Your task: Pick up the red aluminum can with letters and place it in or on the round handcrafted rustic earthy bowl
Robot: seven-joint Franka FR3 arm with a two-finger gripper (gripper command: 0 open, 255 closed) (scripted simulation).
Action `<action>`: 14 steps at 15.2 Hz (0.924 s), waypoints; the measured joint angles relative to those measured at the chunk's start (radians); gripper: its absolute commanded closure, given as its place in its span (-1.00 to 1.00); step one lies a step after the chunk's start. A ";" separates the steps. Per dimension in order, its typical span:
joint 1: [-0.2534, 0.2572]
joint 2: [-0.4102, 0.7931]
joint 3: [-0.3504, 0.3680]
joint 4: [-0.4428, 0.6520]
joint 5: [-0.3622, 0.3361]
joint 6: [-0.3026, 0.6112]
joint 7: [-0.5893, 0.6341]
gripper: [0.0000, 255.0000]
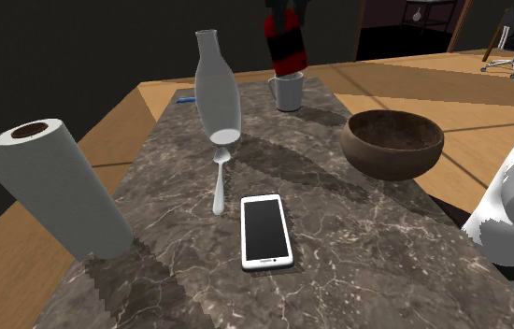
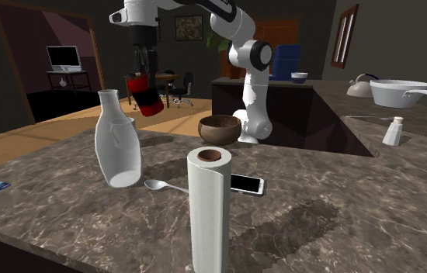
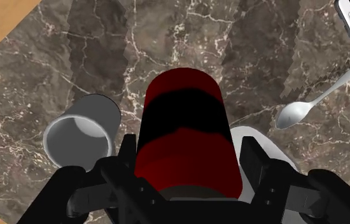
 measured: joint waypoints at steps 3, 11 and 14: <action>0.000 -0.003 0.000 0.027 0.001 -0.031 0.002 1.00; 0.014 -0.277 -0.006 -0.211 0.055 -0.060 0.014 1.00; 0.022 -0.374 -0.008 -0.275 0.073 -0.092 0.021 1.00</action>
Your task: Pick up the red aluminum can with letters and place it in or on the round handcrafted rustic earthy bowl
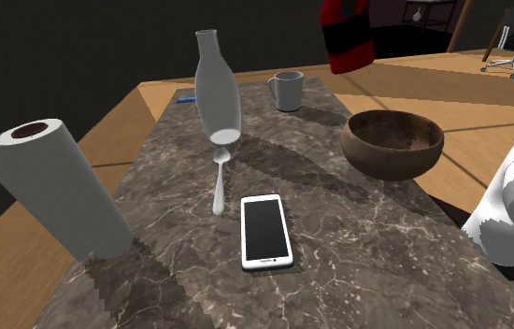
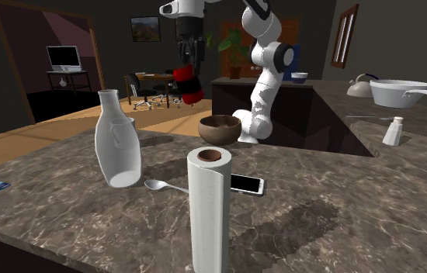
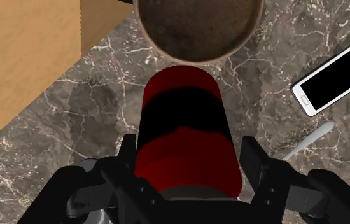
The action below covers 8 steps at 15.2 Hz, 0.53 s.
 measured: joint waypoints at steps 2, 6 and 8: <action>0.007 -0.060 0.000 -0.031 0.012 -0.028 0.008 1.00; 0.024 -0.188 0.004 -0.110 0.039 -0.074 0.030 1.00; 0.032 -0.245 0.002 -0.129 0.050 -0.112 0.039 1.00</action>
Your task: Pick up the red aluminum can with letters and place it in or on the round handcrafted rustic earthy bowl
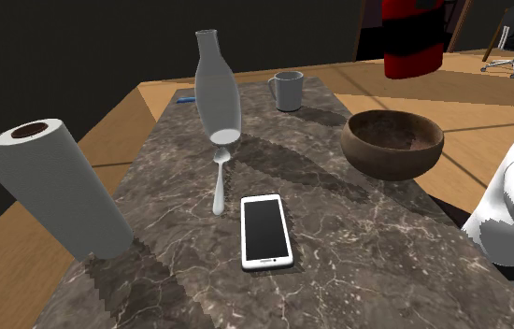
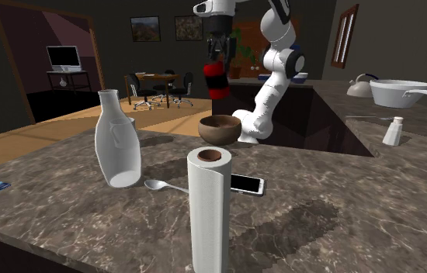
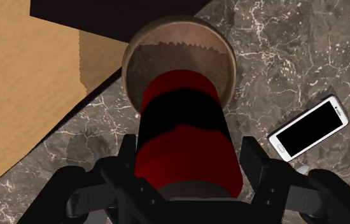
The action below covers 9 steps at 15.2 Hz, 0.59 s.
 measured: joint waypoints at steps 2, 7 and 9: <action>0.006 -0.043 0.004 -0.030 0.010 -0.012 0.009 1.00; 0.012 -0.100 0.004 -0.132 0.016 0.032 0.005 1.00; 0.014 -0.118 0.004 -0.172 0.018 0.054 0.002 1.00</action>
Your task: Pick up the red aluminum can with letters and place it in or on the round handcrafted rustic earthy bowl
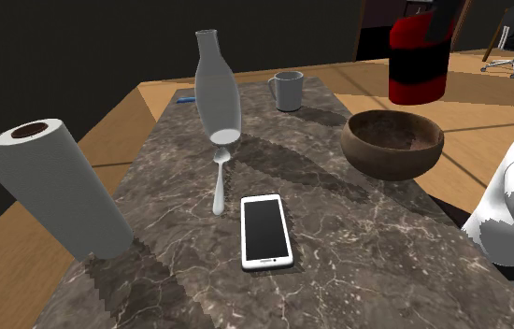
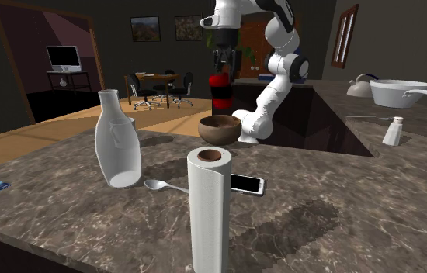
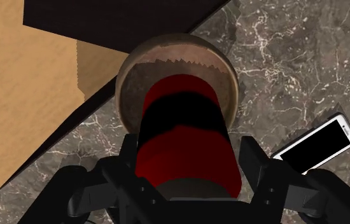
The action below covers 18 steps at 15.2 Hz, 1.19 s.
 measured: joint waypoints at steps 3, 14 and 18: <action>0.003 -0.029 0.001 -0.062 0.003 0.033 -0.004 1.00; 0.012 -0.099 0.010 -0.224 0.016 0.126 -0.010 1.00; 0.012 -0.100 0.010 -0.226 0.016 0.127 -0.010 -1.00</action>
